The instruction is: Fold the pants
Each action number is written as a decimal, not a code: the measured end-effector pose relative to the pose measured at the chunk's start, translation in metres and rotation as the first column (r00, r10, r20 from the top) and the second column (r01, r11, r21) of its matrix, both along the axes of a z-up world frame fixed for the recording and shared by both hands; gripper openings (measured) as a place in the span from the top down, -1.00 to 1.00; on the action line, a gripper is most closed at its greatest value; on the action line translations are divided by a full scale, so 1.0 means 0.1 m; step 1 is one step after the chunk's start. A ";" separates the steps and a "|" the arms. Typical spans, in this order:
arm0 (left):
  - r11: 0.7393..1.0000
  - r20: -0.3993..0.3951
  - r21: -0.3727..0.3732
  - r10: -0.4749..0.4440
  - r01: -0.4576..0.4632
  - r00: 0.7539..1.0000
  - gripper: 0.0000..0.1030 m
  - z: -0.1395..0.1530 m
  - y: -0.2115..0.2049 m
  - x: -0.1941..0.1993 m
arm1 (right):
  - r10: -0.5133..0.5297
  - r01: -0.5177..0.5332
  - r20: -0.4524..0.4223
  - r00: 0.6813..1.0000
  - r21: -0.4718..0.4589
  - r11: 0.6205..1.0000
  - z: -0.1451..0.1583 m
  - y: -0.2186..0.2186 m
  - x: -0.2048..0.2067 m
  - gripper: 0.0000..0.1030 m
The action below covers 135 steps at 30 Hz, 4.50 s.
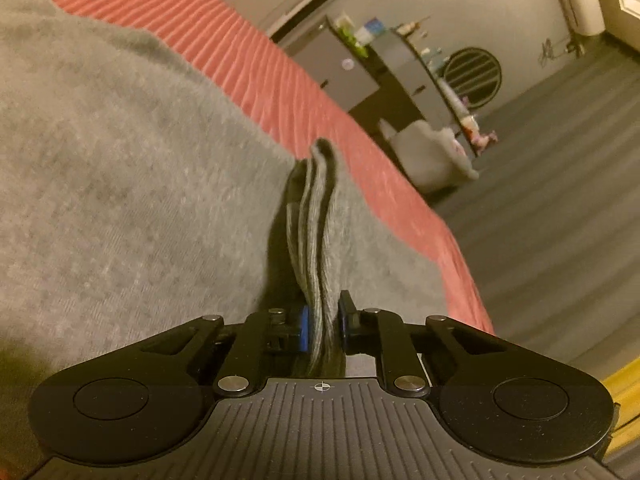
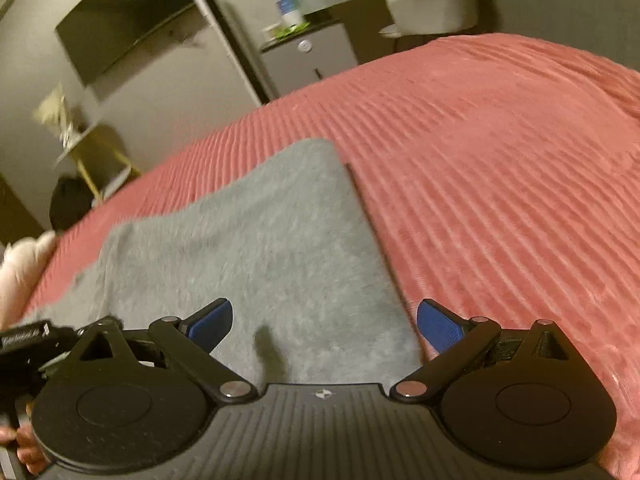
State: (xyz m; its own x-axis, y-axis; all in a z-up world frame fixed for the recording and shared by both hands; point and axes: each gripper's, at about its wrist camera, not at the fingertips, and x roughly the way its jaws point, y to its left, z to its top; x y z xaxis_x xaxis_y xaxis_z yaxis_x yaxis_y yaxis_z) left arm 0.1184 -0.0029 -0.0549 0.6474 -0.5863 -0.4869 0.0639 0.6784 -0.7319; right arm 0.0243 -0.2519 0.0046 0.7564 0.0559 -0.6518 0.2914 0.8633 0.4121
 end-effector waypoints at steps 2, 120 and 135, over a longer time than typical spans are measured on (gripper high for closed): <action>1.000 0.021 0.015 0.017 -0.017 1.000 0.69 0.06 0.04 -0.03 | -0.003 0.003 0.020 1.000 0.011 1.000 0.01 -0.02 -0.02 -0.93; 0.811 0.497 0.492 0.037 -0.316 0.867 0.61 1.37 0.82 -0.98 | 0.246 -0.237 0.106 0.964 -0.086 0.968 -0.02 0.87 0.21 -0.92; 0.677 0.190 0.676 0.222 -0.291 0.956 -0.62 0.82 0.27 -1.04 | 0.149 -0.184 0.129 0.980 0.325 0.928 0.06 0.42 0.20 -0.93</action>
State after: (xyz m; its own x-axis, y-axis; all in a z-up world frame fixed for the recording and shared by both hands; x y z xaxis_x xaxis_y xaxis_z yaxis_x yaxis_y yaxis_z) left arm 0.0148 0.0240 0.0276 0.7797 0.0881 -0.6199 -0.1518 0.9871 -0.0507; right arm 0.0441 -0.2101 0.0102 0.7778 0.3877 -0.4947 0.0975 0.7031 0.7043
